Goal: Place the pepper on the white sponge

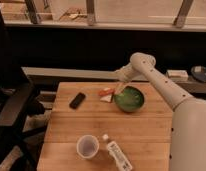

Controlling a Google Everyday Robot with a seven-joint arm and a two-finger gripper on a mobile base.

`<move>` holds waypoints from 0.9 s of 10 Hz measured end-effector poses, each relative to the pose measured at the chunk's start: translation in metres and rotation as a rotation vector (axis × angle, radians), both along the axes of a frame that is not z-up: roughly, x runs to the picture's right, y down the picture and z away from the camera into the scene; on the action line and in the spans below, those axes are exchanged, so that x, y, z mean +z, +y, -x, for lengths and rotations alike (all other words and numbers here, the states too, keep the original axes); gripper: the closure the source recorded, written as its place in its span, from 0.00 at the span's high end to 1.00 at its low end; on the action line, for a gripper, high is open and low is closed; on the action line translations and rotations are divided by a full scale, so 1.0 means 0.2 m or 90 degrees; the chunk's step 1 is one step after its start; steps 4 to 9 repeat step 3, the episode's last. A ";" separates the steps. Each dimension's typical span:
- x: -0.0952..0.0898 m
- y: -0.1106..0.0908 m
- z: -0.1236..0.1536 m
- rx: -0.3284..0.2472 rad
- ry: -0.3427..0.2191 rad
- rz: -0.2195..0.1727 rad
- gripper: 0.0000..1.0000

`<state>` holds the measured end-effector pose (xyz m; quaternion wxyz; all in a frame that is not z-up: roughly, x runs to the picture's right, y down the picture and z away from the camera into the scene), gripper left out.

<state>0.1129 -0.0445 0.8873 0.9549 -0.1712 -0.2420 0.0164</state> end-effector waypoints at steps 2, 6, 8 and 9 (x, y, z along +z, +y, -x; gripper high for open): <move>-0.10 -0.05 -0.05 0.020 -0.001 -0.022 0.80; -0.12 -0.05 -0.06 0.024 -0.003 -0.025 0.80; -0.12 -0.05 -0.06 0.024 -0.003 -0.025 0.80; -0.12 -0.05 -0.06 0.024 -0.003 -0.025 0.80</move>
